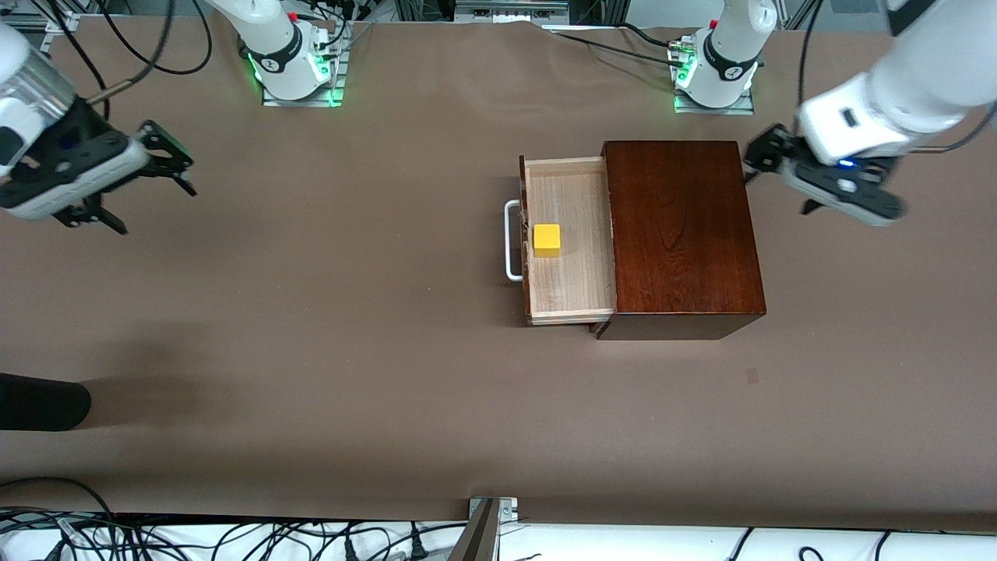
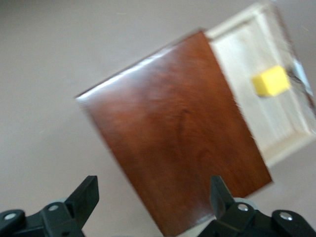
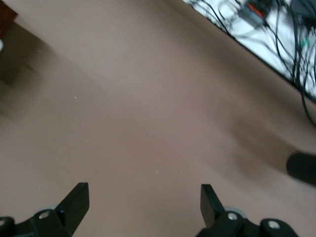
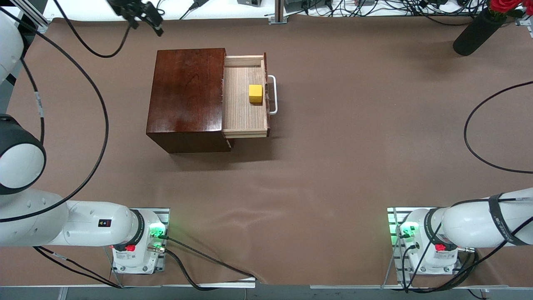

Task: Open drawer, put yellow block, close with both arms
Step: 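Raise the right gripper away while the left gripper reaches the drawer, then push the drawer front with the left gripper into the box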

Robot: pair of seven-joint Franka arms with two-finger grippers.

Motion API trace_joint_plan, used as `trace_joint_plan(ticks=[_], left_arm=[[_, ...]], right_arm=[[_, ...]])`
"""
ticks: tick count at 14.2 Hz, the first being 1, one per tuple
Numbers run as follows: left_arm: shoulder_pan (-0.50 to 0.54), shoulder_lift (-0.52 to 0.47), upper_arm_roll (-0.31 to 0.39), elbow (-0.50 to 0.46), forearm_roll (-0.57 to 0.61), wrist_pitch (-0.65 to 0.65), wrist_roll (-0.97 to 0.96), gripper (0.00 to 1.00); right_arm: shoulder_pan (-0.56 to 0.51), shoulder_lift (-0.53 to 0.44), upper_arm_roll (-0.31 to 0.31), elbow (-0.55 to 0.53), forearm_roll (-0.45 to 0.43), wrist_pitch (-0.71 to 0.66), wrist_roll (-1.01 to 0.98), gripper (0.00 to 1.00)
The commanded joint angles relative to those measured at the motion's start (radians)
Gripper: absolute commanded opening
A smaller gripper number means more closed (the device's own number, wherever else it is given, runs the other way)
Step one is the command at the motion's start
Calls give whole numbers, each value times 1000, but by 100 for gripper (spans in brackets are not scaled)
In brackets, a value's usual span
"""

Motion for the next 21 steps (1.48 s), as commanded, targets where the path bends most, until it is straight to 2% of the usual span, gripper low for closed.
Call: trace_joint_plan(ticks=[1, 3, 4, 6, 7, 9, 10, 12, 14, 16, 19, 21], left_arm=[[-54, 92, -66, 49, -128, -80, 71, 100], [-129, 142, -119, 57, -188, -88, 65, 100], [-172, 190, -136, 77, -258, -89, 63, 100], [-203, 330, -139, 169, -410, -96, 63, 100], [-236, 380, -146, 221, -418, -97, 69, 100], [-291, 482, -150, 293, -357, -65, 145, 100], [-330, 539, -144, 348, -327, -15, 239, 100], [-361, 624, -145, 390, -241, 71, 391, 100], [-402, 658, -145, 384, -205, 230, 430, 100], [-500, 667, -140, 375, -60, 321, 417, 100], [-534, 708, -136, 369, 126, 400, 422, 100], [-528, 713, -136, 309, 175, 403, 430, 100]], right_arm=[[-2, -21, -51, -41, 7, -27, 61, 100], [-2, -15, -74, -41, 1, -36, 81, 100], [-3, -12, -77, -41, -1, -38, 139, 100], [-3, -9, -81, -49, -4, -36, 193, 100], [-3, -6, -79, -45, -4, -36, 204, 100], [4, -4, -76, -29, -14, -48, 213, 100], [3, -9, -79, -26, -20, -65, 213, 100], [-2, 15, -79, -20, -7, -51, 210, 100], [6, 20, -71, -14, -13, -38, 218, 100], [4, 17, -73, -17, -13, -58, 207, 100], [4, 17, -78, -17, -13, -61, 213, 100], [3, 22, -79, -17, -10, -56, 219, 100]])
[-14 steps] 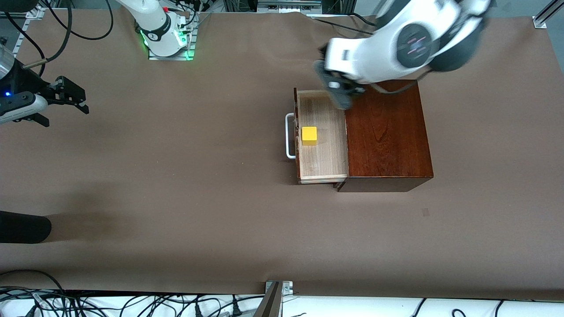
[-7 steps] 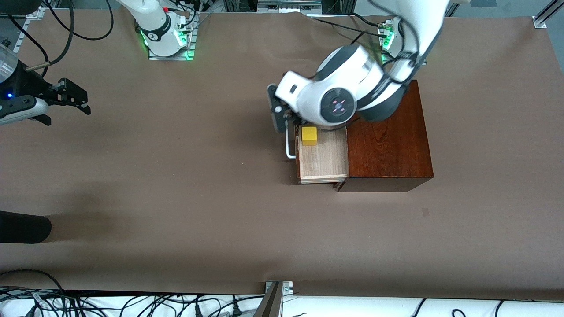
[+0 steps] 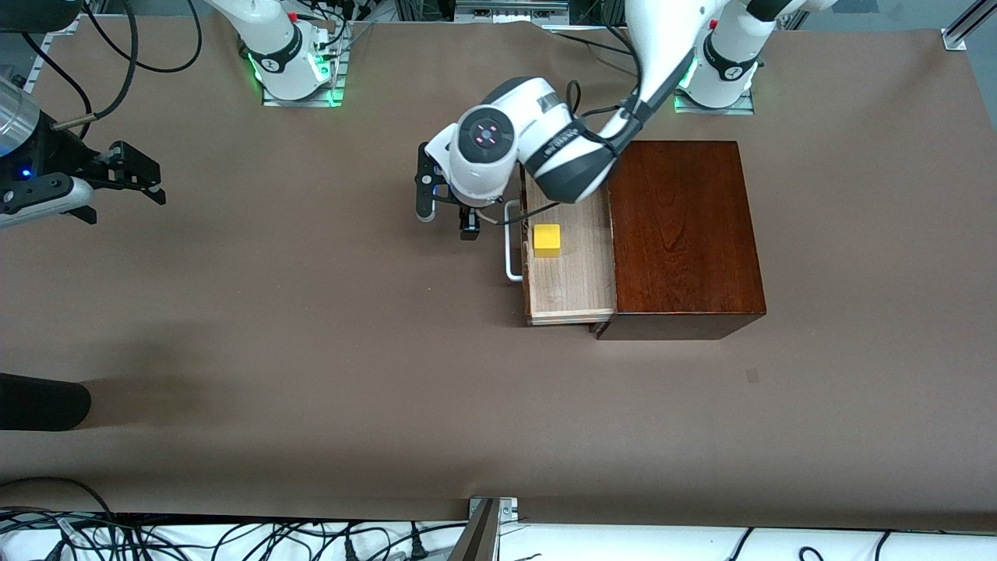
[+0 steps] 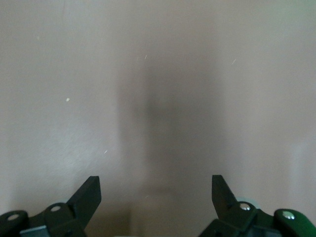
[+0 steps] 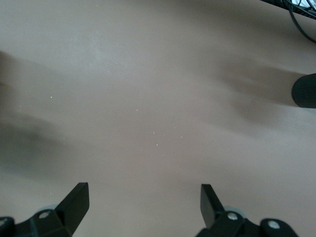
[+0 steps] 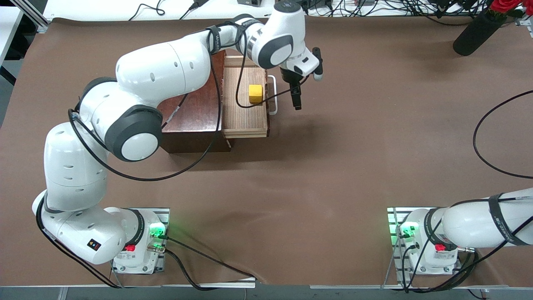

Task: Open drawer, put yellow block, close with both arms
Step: 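Push the drawer front with the left gripper into the box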

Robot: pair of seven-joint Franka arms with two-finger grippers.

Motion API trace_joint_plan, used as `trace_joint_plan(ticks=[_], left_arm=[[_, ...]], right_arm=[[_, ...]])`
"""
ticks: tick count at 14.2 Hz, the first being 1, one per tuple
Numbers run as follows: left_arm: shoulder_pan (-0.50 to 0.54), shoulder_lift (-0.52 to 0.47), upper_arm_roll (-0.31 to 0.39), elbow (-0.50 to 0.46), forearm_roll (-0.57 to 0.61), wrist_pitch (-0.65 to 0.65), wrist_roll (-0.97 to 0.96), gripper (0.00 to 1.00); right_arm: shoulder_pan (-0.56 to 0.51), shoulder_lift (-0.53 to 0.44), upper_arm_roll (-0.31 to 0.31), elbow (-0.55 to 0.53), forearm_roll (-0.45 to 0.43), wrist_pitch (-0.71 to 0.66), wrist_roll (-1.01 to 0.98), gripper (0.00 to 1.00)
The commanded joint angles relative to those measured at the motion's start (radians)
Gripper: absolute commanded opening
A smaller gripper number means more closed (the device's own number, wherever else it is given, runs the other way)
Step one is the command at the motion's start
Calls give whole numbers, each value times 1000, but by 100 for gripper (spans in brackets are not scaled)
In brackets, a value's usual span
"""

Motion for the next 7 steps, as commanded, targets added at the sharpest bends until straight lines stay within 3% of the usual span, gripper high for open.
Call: trace_joint_plan(ticks=[1, 3, 7], left_arm=[[19, 23, 8, -34, 49, 9, 27, 100], [20, 24, 14, -45, 52, -20, 24, 100], [29, -20, 92, -40, 59, -223, 26, 100]], right_arm=[[0, 10, -2, 20, -3, -10, 19, 100], [0, 10, -2, 22, -3, -9, 19, 100], [0, 10, -2, 22, -3, -7, 19, 100]])
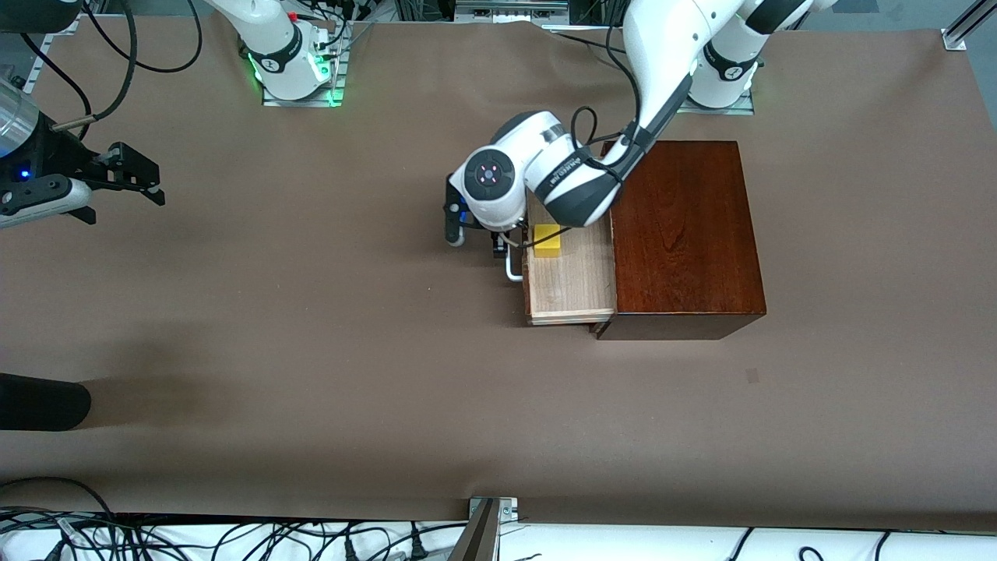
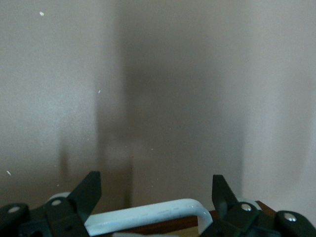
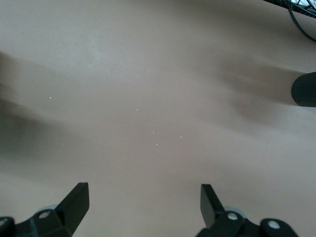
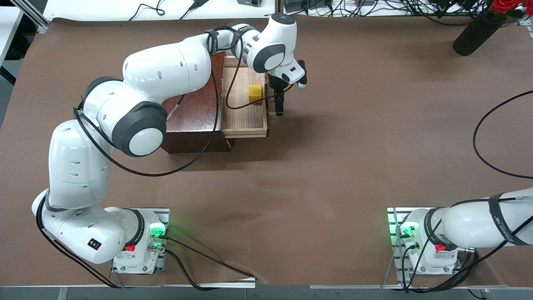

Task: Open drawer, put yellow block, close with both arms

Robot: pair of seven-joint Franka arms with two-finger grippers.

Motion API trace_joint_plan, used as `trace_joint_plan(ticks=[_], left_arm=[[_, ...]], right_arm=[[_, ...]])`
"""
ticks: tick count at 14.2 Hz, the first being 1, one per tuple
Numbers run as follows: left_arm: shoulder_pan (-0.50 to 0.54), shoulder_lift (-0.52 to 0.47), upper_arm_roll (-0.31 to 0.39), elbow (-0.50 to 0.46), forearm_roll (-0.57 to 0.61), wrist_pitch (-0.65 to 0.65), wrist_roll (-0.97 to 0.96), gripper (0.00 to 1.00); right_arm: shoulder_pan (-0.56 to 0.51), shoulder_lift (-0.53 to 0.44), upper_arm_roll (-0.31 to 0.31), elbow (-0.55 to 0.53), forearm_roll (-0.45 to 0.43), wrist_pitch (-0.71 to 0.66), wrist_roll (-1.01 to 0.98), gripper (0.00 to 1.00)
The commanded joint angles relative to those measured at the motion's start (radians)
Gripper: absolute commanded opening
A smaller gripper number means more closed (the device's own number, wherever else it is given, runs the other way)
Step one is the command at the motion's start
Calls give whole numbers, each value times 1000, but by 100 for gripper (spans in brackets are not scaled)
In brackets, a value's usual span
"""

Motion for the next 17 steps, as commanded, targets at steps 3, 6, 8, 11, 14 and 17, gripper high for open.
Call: trace_joint_plan(ticks=[3, 6, 8, 11, 14, 17], left_arm=[[9, -76, 56, -15, 100, -213, 8, 100], [14, -76, 57, -18, 137, -252, 3, 100], [46, -74, 57, -20, 137, -269, 3, 100], [92, -74, 56, -21, 139, -293, 16, 100], [107, -73, 56, -44, 139, -301, 17, 100], [108, -74, 54, -43, 139, -300, 16, 100]], right_arm=[[0, 9, 1, 22, -3, -12, 16, 100], [0, 9, 1, 22, -2, -8, 16, 100], [2, 9, 2, 23, 0, -1, 16, 100], [2, 9, 7, 23, 0, -1, 16, 100], [4, 9, 8, 23, 3, 6, 16, 100], [10, 9, 10, 23, 3, 8, 16, 100]])
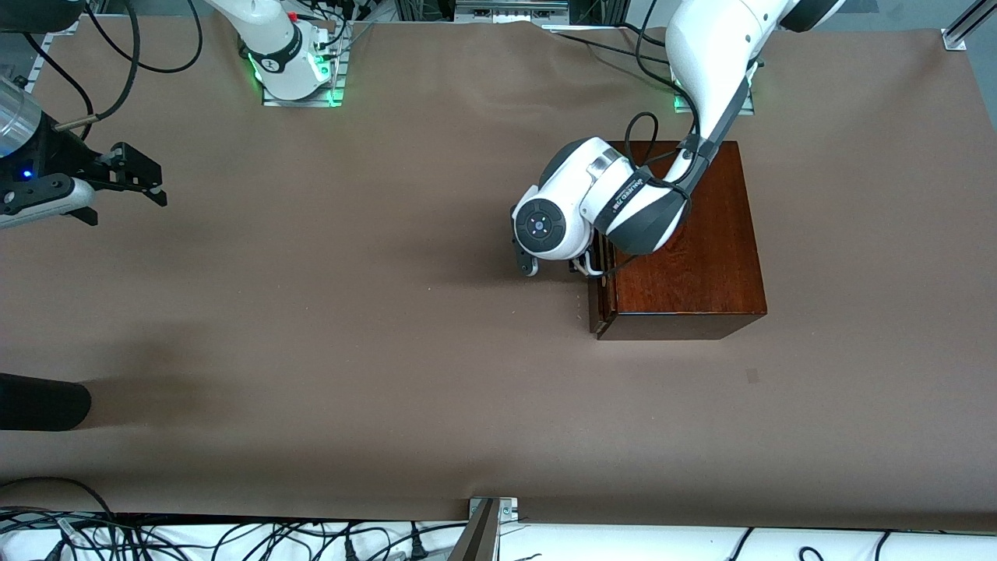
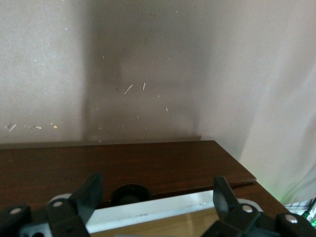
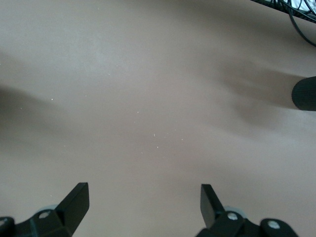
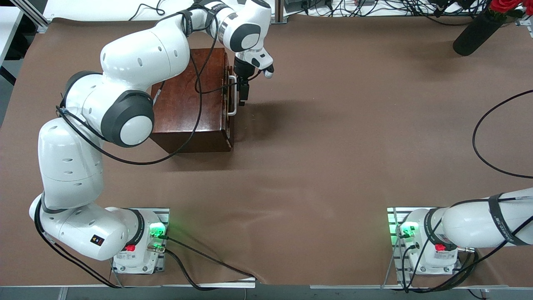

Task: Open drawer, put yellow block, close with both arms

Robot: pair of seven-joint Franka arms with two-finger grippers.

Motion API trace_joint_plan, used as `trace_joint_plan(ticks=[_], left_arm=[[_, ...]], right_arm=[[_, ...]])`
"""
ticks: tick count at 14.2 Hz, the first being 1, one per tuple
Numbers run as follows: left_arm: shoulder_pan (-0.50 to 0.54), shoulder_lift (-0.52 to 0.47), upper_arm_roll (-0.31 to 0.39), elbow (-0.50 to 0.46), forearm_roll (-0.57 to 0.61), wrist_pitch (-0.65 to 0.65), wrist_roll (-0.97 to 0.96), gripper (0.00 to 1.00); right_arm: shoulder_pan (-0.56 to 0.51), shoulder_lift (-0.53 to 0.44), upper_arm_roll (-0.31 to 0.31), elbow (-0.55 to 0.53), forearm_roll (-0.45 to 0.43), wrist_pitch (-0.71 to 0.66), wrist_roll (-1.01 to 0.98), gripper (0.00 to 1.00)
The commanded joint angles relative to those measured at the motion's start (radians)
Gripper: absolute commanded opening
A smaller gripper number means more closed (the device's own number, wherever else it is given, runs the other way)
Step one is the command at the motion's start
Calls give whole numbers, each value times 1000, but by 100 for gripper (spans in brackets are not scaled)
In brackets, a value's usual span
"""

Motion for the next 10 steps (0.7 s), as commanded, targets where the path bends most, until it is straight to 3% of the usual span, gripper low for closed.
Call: trace_joint_plan(ticks=[1, 5, 10], left_arm=[[2, -38, 6, -31, 40, -7, 13, 100], [32, -102, -2, -10, 22, 0, 15, 100], [166, -188, 7, 146, 32, -3, 30, 100]], right_arm=[[6, 7, 2, 21, 3, -2, 16, 100], [6, 9, 1, 21, 3, 0, 16, 100], [6, 9, -1, 21, 3, -2, 16, 100]])
